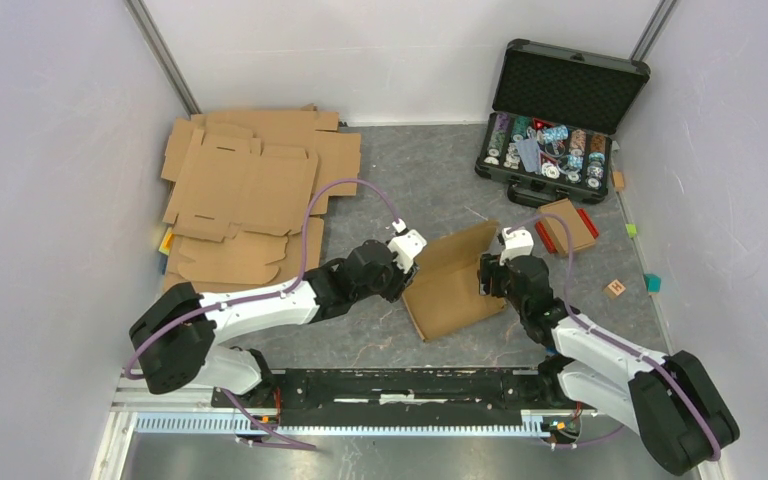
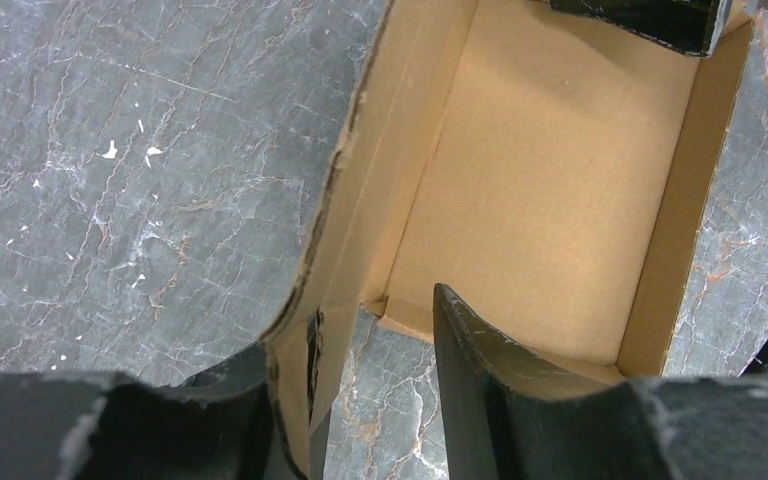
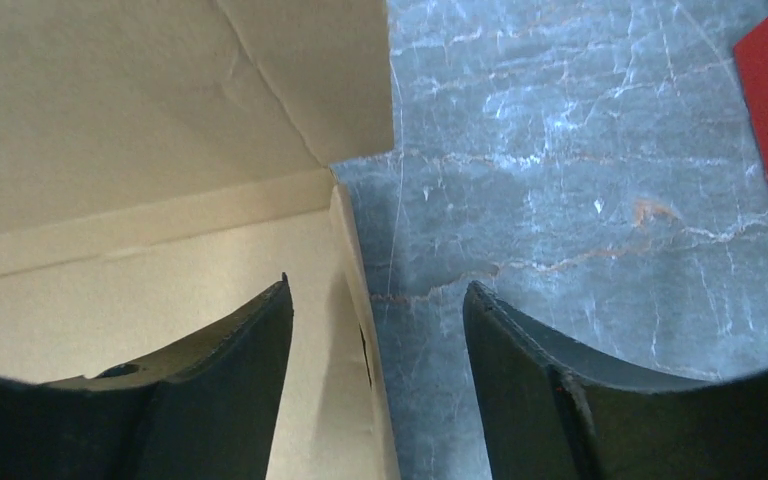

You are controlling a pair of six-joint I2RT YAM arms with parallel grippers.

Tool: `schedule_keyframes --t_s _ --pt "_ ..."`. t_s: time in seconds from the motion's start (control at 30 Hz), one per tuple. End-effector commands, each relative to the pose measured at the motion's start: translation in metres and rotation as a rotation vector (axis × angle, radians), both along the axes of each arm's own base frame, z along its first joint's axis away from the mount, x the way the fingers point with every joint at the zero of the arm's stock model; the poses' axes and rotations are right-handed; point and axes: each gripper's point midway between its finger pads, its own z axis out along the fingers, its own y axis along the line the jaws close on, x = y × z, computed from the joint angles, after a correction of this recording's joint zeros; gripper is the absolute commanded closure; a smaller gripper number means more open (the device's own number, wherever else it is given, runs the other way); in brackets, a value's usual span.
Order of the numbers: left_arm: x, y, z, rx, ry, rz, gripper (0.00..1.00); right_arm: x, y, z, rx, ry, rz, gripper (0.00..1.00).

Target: Fold the paper box

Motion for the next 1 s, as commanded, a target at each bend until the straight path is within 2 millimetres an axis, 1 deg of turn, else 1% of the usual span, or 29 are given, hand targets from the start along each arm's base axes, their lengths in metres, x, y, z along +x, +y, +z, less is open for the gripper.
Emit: schedule_keyframes --t_s 0.0,0.17,0.27,0.33,0.4,0.5,0.53,0.57,0.6,0.63,0.73,0.77,0.8,0.83,0.9,0.93,0.97 --pt "-0.001 -0.011 0.016 -0.11 0.005 0.002 0.54 0.019 0.003 0.024 0.061 -0.199 -0.011 0.32" --pt "0.0 -0.01 0.016 -0.122 0.004 0.017 0.55 0.023 0.004 0.014 0.023 -0.178 -0.002 0.34" --pt "0.0 -0.01 0.016 -0.126 0.004 0.019 0.56 0.026 0.009 0.012 0.032 -0.18 0.017 0.36" --pt "0.0 -0.009 0.016 -0.125 0.002 0.022 0.55 0.029 0.012 0.012 0.031 -0.178 0.026 0.41" --pt "0.0 -0.008 0.015 -0.125 0.002 0.024 0.56 0.033 0.008 0.007 0.001 -0.145 0.001 0.48" --pt "0.0 -0.009 0.015 -0.131 0.0 0.021 0.56 0.034 0.011 0.003 0.0 -0.128 0.012 0.63" --pt "0.0 -0.009 0.014 -0.13 0.0 0.021 0.56 0.034 0.012 0.002 0.006 -0.129 0.015 0.7" --pt "0.0 -0.009 0.014 -0.131 0.0 0.021 0.56 0.034 0.013 0.002 0.007 -0.127 0.019 0.81" --pt "0.001 -0.009 0.013 -0.128 0.001 0.024 0.56 0.034 0.014 0.001 0.007 -0.122 0.023 0.97" --pt "0.001 -0.009 0.012 -0.125 0.0 0.025 0.56 0.033 0.014 0.001 0.006 -0.119 0.026 1.0" --pt "0.004 -0.006 0.01 -0.113 0.0 0.044 0.56 0.031 0.013 0.003 0.021 -0.128 0.014 1.0" --pt "0.005 -0.005 0.01 -0.113 0.003 0.05 0.56 0.029 0.011 0.004 0.029 -0.132 0.0 0.99" --pt "0.006 -0.003 0.01 -0.117 0.006 0.058 0.56 0.028 0.008 0.004 0.036 -0.137 -0.012 0.94" --pt "0.008 -0.002 0.01 -0.123 0.011 0.066 0.56 0.026 0.008 0.005 0.046 -0.144 -0.019 0.88" --pt "0.01 0.001 0.01 -0.137 0.02 0.075 0.55 0.024 0.004 0.005 0.051 -0.147 -0.042 0.63" --pt "0.011 0.002 0.01 -0.144 0.023 0.079 0.55 0.024 0.003 0.006 0.053 -0.15 -0.046 0.55" --pt "0.012 0.003 0.01 -0.15 0.028 0.083 0.55 0.024 0.003 0.009 0.056 -0.158 -0.046 0.5"
